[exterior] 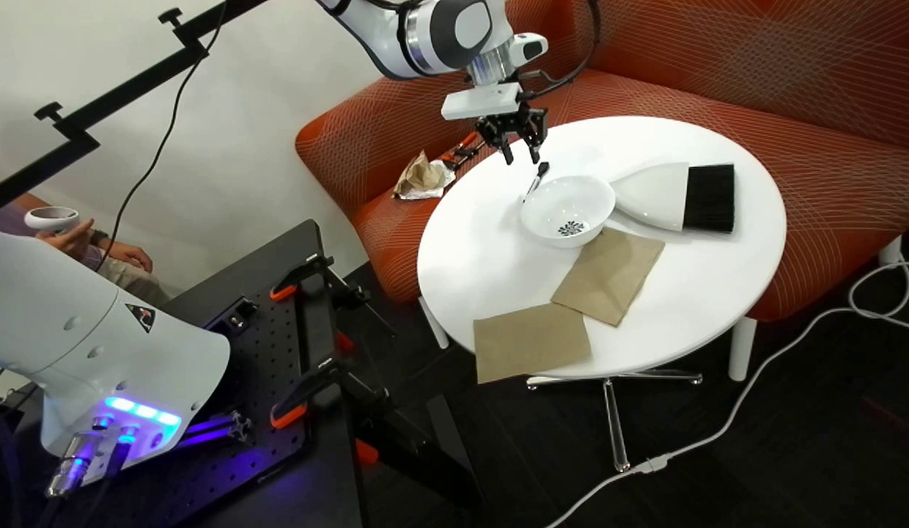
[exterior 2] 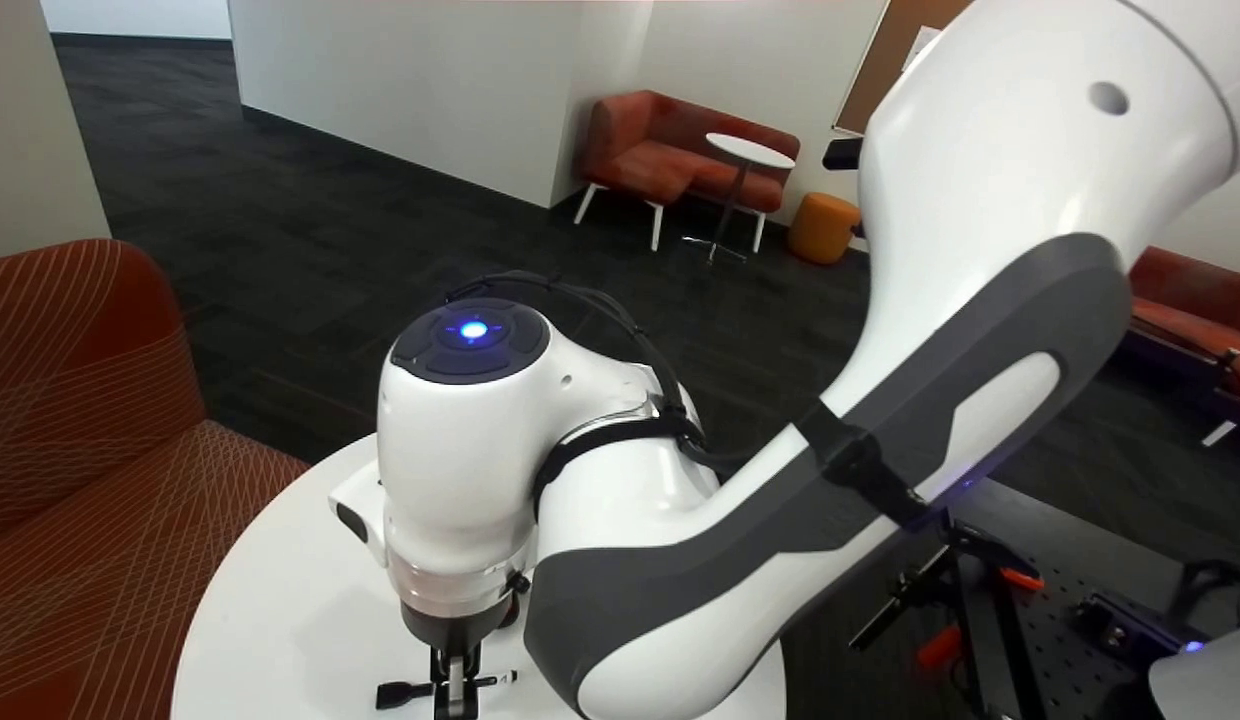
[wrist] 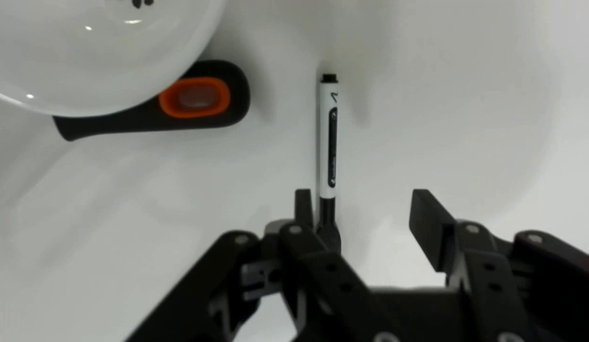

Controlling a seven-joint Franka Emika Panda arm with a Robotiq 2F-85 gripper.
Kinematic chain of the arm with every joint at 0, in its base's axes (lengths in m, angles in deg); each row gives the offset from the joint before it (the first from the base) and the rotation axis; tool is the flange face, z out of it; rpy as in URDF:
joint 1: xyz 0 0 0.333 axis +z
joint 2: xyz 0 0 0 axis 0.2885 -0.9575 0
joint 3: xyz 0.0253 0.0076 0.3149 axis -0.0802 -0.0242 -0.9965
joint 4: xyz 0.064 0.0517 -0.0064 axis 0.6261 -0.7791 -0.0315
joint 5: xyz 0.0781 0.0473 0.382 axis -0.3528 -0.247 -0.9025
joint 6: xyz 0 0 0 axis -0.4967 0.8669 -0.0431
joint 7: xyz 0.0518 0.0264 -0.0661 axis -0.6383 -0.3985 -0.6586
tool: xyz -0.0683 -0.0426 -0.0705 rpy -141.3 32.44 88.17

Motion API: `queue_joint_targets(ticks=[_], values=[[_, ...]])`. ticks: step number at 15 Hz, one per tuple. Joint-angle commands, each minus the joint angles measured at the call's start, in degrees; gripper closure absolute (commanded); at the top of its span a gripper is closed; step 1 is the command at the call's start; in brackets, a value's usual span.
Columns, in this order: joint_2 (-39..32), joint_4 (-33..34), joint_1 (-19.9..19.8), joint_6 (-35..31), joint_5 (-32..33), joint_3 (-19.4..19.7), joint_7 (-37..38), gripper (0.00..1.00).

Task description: Remove the object from the white bowl and put it on the table

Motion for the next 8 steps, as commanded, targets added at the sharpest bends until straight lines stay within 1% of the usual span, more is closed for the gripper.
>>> queue_joint_targets(ticks=[1, 2, 3, 6, 7, 8], values=[[-0.2, 2.0, -0.1, 2.3, 0.5, -0.2, -0.7, 0.10], [-0.2, 2.1, -0.1, 2.3, 0.5, -0.2, -0.7, 0.03], [-0.2, 2.2, -0.2, 2.4, 0.4, -0.2, -0.6, 0.00], [-0.1, 2.4, -0.6, 2.8, 0.2, -0.6, -1.0, 0.00], [-0.2, 1.4, -0.2, 0.5, 0.2, -0.2, 0.2, 0.00], [-0.2, 1.4, -0.2, 0.6, 0.2, -0.2, 0.2, 0.00]])
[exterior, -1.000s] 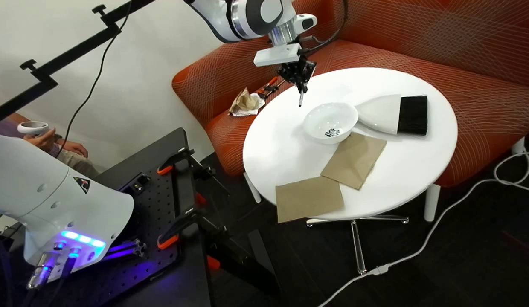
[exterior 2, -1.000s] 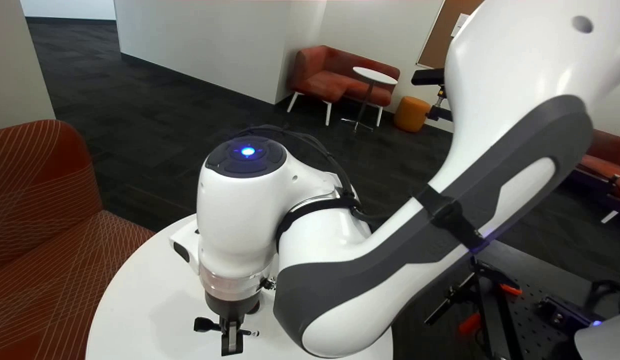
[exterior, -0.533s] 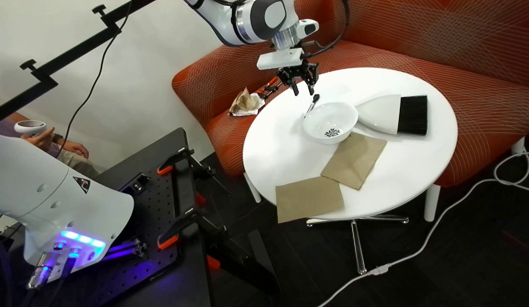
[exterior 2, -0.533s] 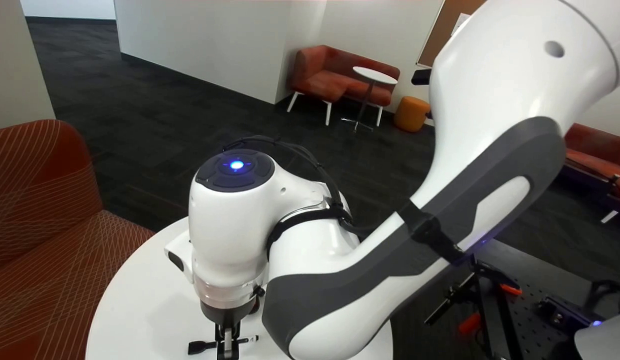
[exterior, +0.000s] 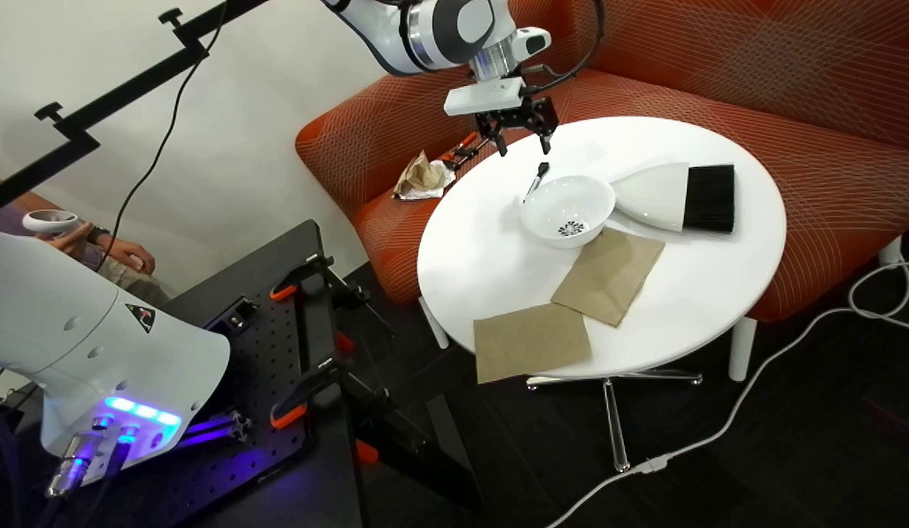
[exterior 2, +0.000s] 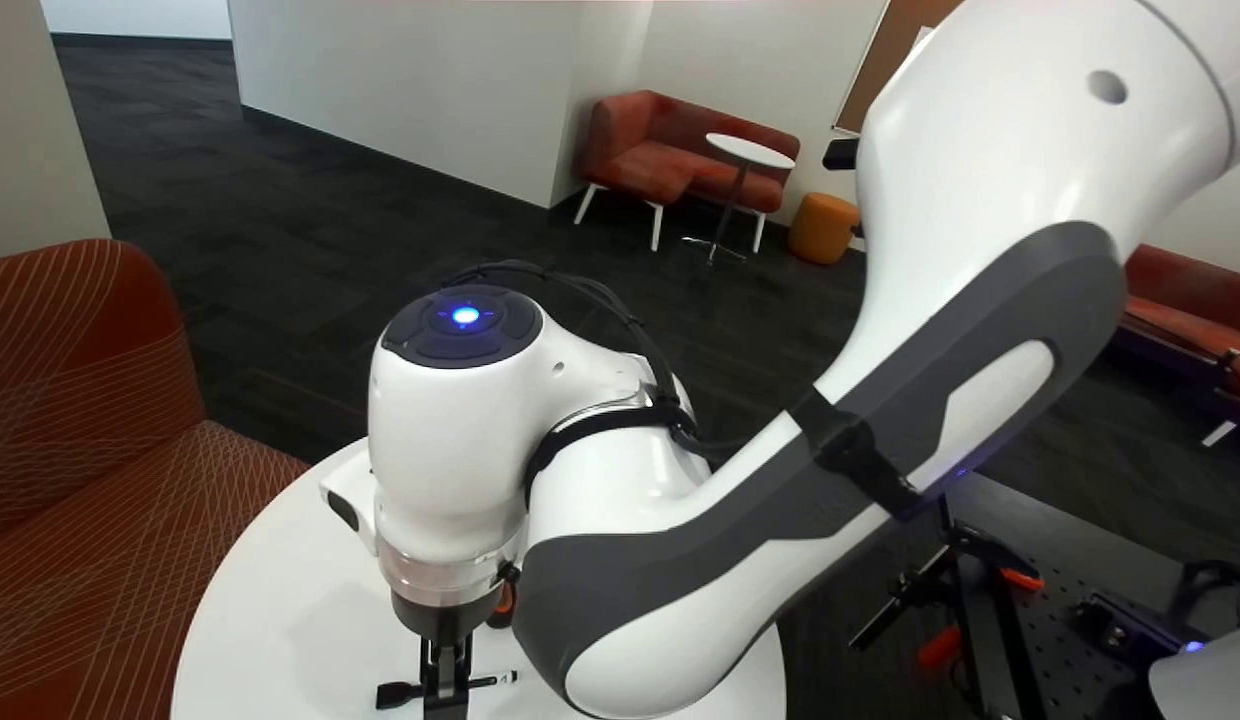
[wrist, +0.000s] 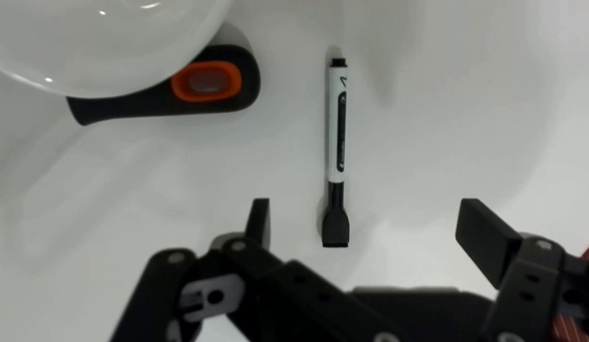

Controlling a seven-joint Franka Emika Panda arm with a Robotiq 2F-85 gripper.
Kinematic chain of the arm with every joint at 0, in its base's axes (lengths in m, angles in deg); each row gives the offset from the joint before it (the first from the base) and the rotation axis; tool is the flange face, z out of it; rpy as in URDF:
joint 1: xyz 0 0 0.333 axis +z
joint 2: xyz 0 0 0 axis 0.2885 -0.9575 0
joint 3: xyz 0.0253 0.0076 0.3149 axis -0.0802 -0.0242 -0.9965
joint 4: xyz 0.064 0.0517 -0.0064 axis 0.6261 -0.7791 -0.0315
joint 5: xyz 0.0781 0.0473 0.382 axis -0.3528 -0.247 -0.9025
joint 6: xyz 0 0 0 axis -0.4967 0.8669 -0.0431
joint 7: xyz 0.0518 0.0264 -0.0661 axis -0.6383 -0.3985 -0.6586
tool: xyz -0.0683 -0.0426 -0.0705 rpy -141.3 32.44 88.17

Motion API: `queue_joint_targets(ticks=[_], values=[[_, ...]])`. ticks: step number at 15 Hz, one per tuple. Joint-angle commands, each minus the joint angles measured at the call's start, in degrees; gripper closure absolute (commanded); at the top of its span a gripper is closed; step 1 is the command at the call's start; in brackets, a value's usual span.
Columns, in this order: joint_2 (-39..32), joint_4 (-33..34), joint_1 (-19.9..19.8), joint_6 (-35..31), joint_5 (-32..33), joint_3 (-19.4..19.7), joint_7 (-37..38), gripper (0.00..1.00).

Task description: Remove the object from the white bowl and put it on the table

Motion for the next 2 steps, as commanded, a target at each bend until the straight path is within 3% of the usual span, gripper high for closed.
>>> queue_joint_targets(ticks=[1, 2], values=[[-0.2, 0.3, -0.1, 0.2, 0.2, -0.2, 0.2, 0.00], [-0.2, 0.3, -0.1, 0.2, 0.2, -0.2, 0.2, 0.00]])
